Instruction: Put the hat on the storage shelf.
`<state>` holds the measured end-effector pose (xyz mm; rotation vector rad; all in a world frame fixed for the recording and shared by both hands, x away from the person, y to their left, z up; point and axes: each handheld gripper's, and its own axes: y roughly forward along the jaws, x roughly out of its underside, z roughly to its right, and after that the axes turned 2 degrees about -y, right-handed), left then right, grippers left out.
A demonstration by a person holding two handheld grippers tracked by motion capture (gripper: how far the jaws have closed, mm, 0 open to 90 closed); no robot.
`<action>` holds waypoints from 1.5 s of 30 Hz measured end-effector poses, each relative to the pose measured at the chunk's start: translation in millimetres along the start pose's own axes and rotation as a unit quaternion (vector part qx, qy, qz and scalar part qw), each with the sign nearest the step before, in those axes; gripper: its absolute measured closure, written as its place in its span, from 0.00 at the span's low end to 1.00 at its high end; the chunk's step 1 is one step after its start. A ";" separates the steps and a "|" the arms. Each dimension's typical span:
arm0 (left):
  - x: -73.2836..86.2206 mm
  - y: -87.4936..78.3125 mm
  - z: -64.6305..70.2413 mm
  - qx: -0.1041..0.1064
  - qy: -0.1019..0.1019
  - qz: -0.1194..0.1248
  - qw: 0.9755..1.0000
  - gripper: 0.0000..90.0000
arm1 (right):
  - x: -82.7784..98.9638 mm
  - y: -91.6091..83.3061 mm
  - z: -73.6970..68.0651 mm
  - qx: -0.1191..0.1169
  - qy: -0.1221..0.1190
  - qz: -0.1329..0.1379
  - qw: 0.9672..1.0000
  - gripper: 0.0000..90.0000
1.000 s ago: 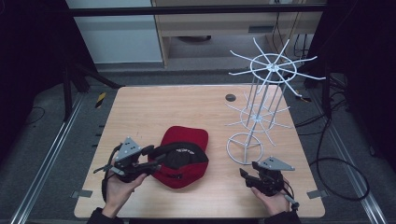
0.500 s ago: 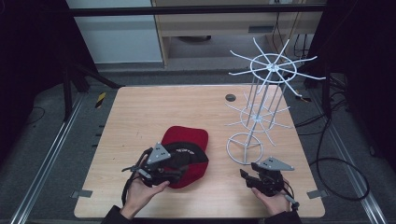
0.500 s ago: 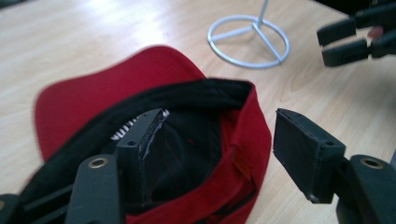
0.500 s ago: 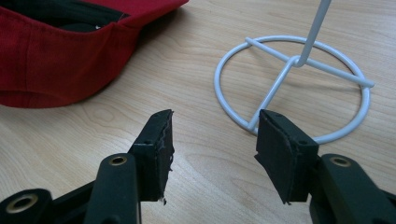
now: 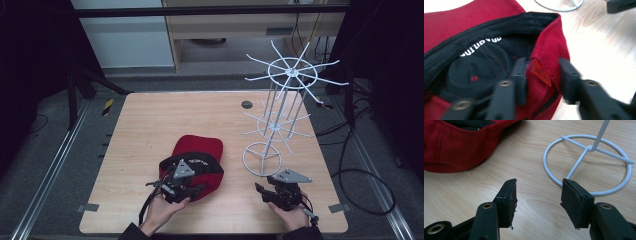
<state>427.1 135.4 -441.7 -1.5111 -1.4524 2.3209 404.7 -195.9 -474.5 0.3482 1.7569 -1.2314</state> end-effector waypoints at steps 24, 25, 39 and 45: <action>-41.8 -58.8 2.7 -0.017 -0.005 0.146 0.989 0.93 | -27.9 18.9 -44.2 -0.101 -0.041 0.055 0.992 0.44; -44.4 -61.2 4.4 -0.019 -0.005 0.153 0.988 0.93 | -30.9 20.7 -47.0 -0.107 -0.041 0.060 0.992 0.43; -46.2 -65.5 6.6 -0.025 -0.011 0.174 0.984 0.93 | -59.9 40.2 -73.5 -0.153 -0.018 0.091 0.984 0.46; -46.2 -64.3 9.2 -0.020 -0.009 0.180 0.983 0.93 | -63.3 48.3 -77.1 -0.159 0.002 0.100 0.982 0.52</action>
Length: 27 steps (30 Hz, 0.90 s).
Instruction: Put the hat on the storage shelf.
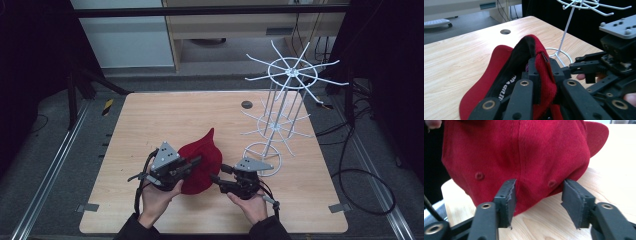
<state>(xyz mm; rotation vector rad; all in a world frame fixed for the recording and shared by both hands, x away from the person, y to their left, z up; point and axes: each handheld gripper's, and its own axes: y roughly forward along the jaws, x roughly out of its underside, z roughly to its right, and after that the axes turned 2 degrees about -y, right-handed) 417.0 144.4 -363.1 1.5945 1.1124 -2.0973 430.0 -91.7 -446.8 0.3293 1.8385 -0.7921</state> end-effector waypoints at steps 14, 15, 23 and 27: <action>8.2 -8.6 -4.5 -0.012 -0.008 0.017 1.000 0.91 | -13.5 -4.2 -5.8 0.038 -0.023 0.008 0.999 0.98; 11.9 -13.7 -9.3 -0.025 -0.009 0.016 1.000 0.91 | -16.0 -6.2 -7.3 0.040 -0.031 0.011 0.999 0.98; 33.4 -30.1 -25.9 -0.062 -0.032 0.011 0.997 0.88 | -33.5 -2.7 -29.6 0.051 -0.086 -0.001 0.995 0.98; 47.4 -39.9 -36.2 -0.075 -0.049 0.007 0.996 0.88 | -42.3 8.3 -42.9 0.049 -0.110 -0.014 0.993 0.98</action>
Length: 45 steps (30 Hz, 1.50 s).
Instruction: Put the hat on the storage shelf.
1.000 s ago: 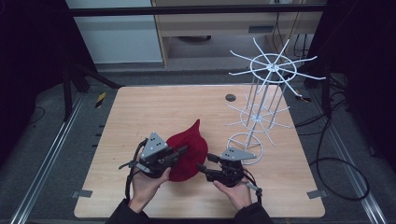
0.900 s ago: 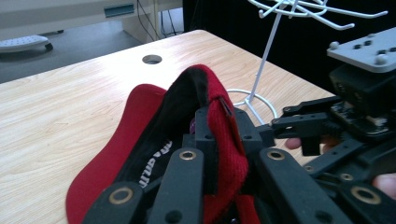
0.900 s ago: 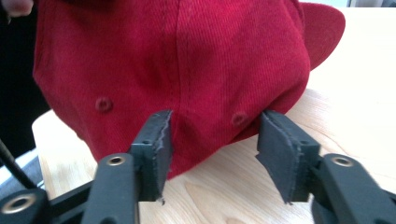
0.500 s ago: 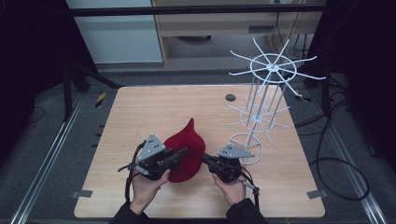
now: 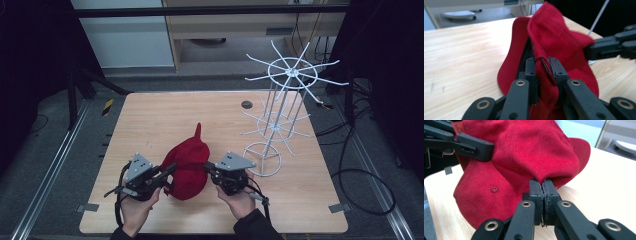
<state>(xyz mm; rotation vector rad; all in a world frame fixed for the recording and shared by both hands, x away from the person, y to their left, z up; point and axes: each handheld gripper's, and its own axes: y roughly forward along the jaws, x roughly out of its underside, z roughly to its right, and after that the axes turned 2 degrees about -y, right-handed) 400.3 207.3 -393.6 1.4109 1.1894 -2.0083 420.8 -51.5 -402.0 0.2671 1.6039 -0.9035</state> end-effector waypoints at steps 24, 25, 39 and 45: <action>-10.8 -21.2 -22.7 0.004 0.007 0.020 1.000 0.55 | -10.8 11.9 -13.2 -0.023 -0.035 -0.017 0.999 0.99; -14.6 -19.8 -22.6 0.005 0.011 0.019 1.000 0.55 | -10.9 12.0 -13.4 -0.026 -0.038 -0.017 0.999 0.99; -46.5 32.1 -15.1 0.068 0.008 -0.043 0.997 0.63 | -9.1 13.3 -13.5 -0.035 -0.050 -0.021 0.998 0.99; -48.6 33.2 -10.1 0.065 0.011 -0.058 0.996 0.84 | -6.6 13.1 -10.3 -0.039 -0.041 -0.019 0.998 0.98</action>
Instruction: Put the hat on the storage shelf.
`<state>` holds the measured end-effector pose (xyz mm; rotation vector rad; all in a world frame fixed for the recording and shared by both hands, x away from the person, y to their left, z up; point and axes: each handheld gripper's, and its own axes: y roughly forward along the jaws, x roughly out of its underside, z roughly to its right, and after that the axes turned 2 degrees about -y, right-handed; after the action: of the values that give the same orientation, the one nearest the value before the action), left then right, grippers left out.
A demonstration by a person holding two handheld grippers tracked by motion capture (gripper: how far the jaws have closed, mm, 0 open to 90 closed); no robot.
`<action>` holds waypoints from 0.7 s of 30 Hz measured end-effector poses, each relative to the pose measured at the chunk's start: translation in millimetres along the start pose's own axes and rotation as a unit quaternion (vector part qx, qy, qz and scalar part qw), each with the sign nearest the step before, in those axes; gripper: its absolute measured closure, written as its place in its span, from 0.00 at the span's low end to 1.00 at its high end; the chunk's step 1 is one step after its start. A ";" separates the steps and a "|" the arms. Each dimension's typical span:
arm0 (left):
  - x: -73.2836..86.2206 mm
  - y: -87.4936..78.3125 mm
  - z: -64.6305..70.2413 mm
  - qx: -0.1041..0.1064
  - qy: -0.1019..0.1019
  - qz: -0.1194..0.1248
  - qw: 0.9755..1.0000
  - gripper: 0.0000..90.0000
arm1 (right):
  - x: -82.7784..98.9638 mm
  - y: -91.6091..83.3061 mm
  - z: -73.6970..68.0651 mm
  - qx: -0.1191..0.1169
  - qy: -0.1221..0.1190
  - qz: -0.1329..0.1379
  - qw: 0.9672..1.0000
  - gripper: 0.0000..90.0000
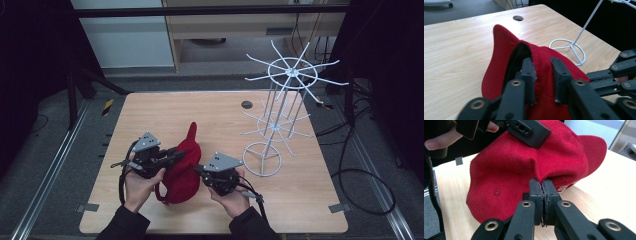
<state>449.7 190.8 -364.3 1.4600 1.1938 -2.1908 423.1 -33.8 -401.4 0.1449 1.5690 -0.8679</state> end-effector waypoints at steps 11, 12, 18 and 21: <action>-7.2 -10.5 4.6 -0.026 0.003 0.033 0.999 0.90 | 7.7 -13.2 3.7 -0.007 0.026 0.032 0.999 0.69; -8.2 -11.7 4.6 -0.030 0.001 0.037 0.999 0.90 | 9.9 -16.0 4.6 -0.009 0.033 0.038 0.999 0.66; -14.6 -14.5 5.2 -0.045 0.001 0.050 0.998 0.90 | 23.7 -24.3 5.9 -0.030 0.066 0.055 0.996 0.51; -17.1 -14.2 6.6 -0.052 -0.002 0.059 0.997 0.90 | 31.5 -23.6 2.6 -0.046 0.069 0.047 0.995 0.44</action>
<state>444.9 191.1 -341.6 1.4464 1.1692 -2.0222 405.2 -64.1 -419.1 0.2146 1.7149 -0.7236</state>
